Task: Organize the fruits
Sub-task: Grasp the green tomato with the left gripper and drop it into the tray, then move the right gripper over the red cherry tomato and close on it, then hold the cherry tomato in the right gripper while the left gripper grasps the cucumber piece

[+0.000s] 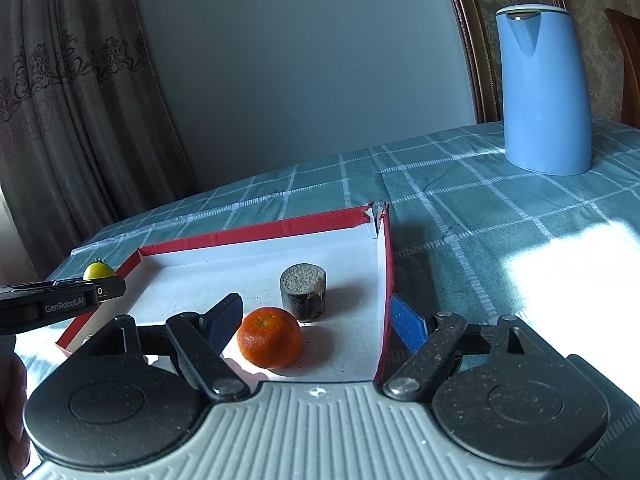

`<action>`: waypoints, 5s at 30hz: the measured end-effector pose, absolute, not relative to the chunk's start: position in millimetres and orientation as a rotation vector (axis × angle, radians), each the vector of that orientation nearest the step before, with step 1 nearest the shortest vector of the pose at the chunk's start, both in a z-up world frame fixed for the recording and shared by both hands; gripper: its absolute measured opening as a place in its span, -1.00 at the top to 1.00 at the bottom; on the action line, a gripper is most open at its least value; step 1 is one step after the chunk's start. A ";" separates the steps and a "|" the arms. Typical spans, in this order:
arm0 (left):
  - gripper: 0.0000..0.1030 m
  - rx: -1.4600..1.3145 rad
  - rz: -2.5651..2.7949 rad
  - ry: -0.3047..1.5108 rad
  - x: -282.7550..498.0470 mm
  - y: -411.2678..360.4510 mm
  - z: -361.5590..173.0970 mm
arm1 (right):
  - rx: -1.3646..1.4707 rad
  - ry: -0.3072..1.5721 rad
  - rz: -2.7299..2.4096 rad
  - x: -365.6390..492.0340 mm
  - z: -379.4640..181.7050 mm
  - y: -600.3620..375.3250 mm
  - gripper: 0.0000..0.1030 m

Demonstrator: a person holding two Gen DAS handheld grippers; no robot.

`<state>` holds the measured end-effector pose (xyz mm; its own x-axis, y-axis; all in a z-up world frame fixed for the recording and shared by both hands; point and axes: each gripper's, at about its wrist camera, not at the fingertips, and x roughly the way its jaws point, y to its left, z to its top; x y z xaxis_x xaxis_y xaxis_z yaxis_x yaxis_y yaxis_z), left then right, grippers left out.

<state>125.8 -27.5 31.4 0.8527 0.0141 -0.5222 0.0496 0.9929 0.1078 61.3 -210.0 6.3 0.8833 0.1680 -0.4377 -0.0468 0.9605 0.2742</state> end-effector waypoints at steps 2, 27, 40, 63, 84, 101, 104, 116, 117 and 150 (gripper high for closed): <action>0.40 0.138 0.003 0.559 135.0 -31.3 26.5 | 0.253 0.474 0.115 60.6 6.3 -208.0 -0.59; -1.00 0.117 0.089 0.573 31.5 14.5 3.0 | 0.136 0.429 0.167 47.1 7.1 -192.2 -0.62; -1.00 0.187 0.076 0.635 36.0 6.5 -9.8 | 0.070 0.383 0.194 -4.9 2.0 -193.0 -0.62; -1.00 0.201 0.082 0.629 35.9 3.9 -9.6 | -0.111 0.515 0.291 -16.5 -10.9 -174.8 -0.44; -1.00 0.200 0.082 0.629 35.8 3.7 -9.5 | -0.119 0.596 0.428 6.0 -18.6 -152.2 0.53; -1.00 0.224 0.025 0.522 12.9 -1.3 0.0 | -0.020 0.601 0.240 18.2 -19.8 -179.3 0.54; -1.00 0.248 -0.036 0.480 3.4 -9.0 2.0 | -0.027 0.600 0.238 17.2 -20.3 -178.1 0.54; -1.00 0.363 -0.182 0.554 7.3 -35.0 -11.5 | -0.034 0.600 0.236 16.5 -20.5 -177.2 0.54; -1.00 0.365 -0.181 0.554 7.2 -35.3 -11.8 | -0.036 0.600 0.235 16.6 -20.6 -177.0 0.54; 0.43 0.277 -0.268 0.517 16.0 -41.0 -2.8 | -0.027 0.592 0.238 15.3 -20.4 -177.7 0.54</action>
